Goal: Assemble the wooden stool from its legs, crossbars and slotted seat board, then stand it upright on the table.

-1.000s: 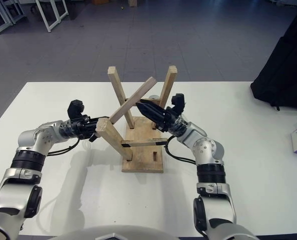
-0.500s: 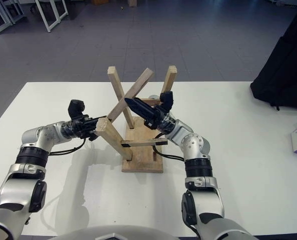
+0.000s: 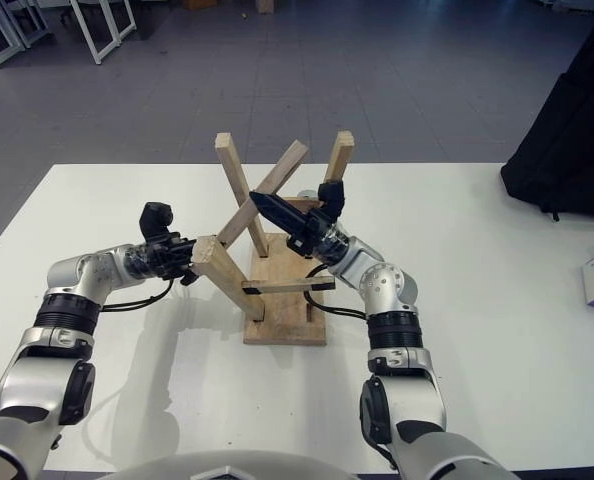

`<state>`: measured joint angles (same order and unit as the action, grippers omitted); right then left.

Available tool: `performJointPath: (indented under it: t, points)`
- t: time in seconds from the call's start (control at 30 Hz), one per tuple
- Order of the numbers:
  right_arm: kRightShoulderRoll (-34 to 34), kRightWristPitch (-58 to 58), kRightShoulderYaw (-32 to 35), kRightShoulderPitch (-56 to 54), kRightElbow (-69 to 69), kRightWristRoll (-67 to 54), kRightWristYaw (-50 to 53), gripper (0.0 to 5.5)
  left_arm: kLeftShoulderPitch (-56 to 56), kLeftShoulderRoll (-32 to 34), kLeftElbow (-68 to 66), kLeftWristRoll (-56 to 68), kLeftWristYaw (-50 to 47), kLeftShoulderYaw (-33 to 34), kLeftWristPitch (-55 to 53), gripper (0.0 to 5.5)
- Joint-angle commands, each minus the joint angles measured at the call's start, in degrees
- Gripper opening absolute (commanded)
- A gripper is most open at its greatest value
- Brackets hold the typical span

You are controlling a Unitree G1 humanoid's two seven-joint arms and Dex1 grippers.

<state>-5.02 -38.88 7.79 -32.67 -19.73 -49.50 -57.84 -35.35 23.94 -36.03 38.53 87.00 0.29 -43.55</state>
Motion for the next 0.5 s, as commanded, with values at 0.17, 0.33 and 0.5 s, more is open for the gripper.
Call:
performJointPath:
  t: [0.17,0.33,0.5]
  points:
    - [-1.7,3.4,1.0,-0.8,3.5,1.3,-1.0,2.03,-2.4,0.2,-4.6,-2.4,-6.9,5.1,3.1,3.20]
    - [-8.4,7.0,3.7,2.2,6.5,3.8,-1.6,2.03,-1.6,2.0,-6.0,-2.8,-11.2,10.2,7.7,3.42]
    - [-19.1,7.0,5.4,9.5,12.7,5.8,-5.0,2.03,3.0,3.4,-0.6,-1.0,-12.9,14.6,7.7,3.42]
